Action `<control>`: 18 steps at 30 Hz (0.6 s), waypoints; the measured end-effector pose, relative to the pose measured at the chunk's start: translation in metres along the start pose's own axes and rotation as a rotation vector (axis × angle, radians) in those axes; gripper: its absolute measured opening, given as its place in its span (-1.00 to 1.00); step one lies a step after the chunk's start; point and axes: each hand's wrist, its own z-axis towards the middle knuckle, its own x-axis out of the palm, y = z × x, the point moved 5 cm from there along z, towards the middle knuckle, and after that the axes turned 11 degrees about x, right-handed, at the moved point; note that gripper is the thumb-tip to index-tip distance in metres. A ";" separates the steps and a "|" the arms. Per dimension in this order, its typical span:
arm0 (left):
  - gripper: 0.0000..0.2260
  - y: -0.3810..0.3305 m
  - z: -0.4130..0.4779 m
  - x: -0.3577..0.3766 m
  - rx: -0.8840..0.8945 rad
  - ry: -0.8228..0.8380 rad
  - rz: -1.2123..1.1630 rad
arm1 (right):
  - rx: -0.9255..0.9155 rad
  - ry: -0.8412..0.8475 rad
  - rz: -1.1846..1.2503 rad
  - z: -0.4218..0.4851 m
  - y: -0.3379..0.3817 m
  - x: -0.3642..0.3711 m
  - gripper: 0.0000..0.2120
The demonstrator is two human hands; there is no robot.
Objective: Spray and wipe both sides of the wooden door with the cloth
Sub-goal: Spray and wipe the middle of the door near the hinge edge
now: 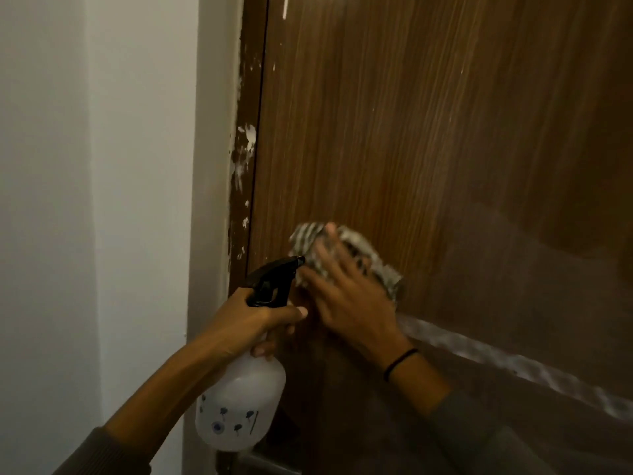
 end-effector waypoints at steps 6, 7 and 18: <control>-0.93 -0.005 0.020 0.024 0.019 0.015 0.001 | -0.294 0.097 -0.079 -0.055 -0.012 0.011 -0.50; -0.92 -0.006 0.022 0.027 0.028 0.040 -0.006 | -0.310 0.090 -0.097 -0.052 -0.020 0.004 -0.51; -0.85 -0.024 0.023 0.035 0.157 0.080 -0.039 | 0.216 -0.172 -0.185 0.022 -0.046 -0.050 -0.49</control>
